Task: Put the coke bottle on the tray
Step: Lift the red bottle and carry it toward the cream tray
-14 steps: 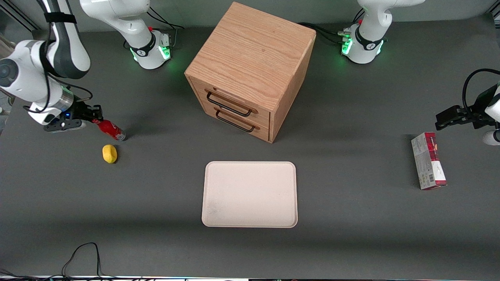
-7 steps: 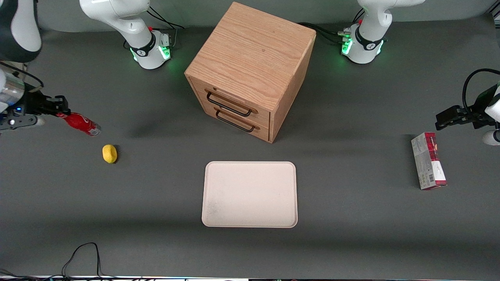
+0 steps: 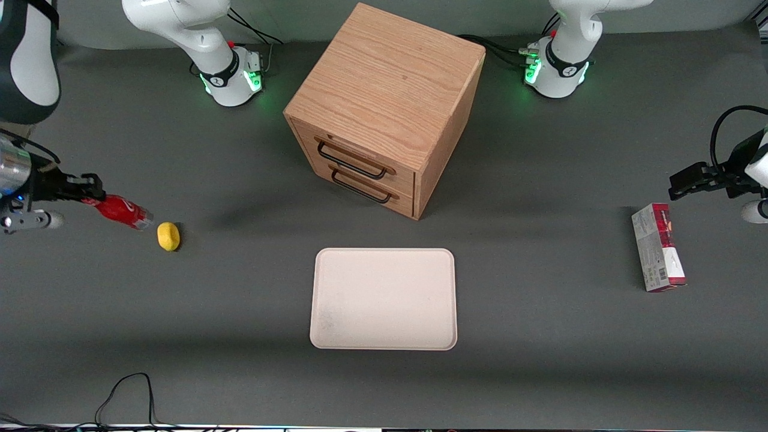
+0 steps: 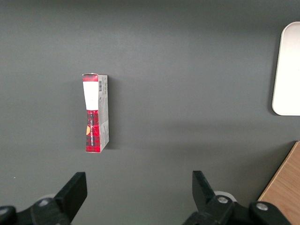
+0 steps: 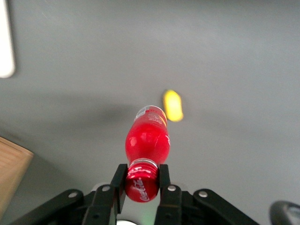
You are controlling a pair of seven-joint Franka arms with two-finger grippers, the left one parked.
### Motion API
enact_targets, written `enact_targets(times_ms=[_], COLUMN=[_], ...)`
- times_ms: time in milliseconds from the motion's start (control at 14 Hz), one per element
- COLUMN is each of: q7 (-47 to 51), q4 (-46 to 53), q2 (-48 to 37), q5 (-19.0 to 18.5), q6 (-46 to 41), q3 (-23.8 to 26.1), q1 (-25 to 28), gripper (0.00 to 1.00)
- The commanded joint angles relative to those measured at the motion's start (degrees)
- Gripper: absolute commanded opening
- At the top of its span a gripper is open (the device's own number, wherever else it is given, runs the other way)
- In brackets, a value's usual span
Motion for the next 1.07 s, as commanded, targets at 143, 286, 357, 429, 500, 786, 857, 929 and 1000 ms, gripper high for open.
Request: enact_targets(times_ms=[143,286,357,429,500,786,857,929,1000], q7=[17.7,24.7,28.0,30.7,32.5,34.8,35.9,36.1,36.7], q4=[26.8,33.9,36.1,36.5,36.6,36.9,37.2,37.3,37.3], q2=[20.5,26.4,28.6,30.4,32.0,38.3,39.4,40.5,41.1], q5=[7.5,8.6,8.6,8.6,8.5,8.2,8.0,7.3,6.2], q6=[-7.2,-5.8,-3.1,0.9,5.4,17.8,19.2,19.8,20.0], q3=[1.3,6.1,8.2,10.3,12.4,14.3,14.3,14.3,14.2], q1=[5.0,4.9,4.9,4.9,4.9,7.2,7.6,8.6,9.5], gripper=[0.00,0.00,0.00,0.00,0.00,0.00,0.00,0.00,0.00])
